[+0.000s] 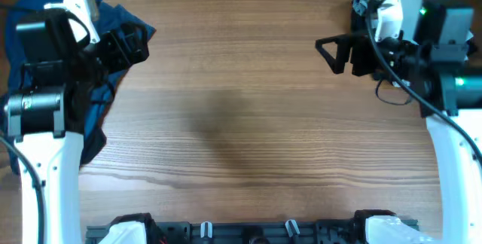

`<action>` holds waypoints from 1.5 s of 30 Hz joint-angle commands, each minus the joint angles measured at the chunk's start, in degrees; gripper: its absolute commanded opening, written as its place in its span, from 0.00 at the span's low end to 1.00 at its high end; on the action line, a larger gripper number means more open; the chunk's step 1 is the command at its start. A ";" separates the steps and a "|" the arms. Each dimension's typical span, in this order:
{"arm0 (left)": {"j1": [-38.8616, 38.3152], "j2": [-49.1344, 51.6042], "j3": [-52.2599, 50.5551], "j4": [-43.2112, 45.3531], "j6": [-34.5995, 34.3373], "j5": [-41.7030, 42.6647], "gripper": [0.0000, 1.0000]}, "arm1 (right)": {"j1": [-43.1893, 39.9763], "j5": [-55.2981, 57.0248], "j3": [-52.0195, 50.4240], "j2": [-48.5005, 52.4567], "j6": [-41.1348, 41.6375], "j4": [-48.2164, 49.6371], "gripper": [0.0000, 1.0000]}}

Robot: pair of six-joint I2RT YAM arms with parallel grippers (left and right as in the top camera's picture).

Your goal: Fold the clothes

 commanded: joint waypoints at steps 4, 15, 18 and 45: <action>13.86 5.57 0.98 -10.38 -12.00 -10.69 0.99 | 1.25 -3.65 1.22 5.27 -2.64 -0.35 0.99; 36.94 30.10 0.94 -9.27 -7.58 -14.03 0.89 | 4.70 6.95 1.22 5.99 -2.69 -1.18 0.99; 37.05 35.10 0.94 -9.14 -0.76 -14.10 0.85 | 4.70 9.35 1.22 5.99 -2.69 -1.09 0.99; 38.66 41.70 0.50 -5.81 1.16 -26.86 0.83 | 4.70 8.35 1.22 10.47 -2.69 4.52 0.99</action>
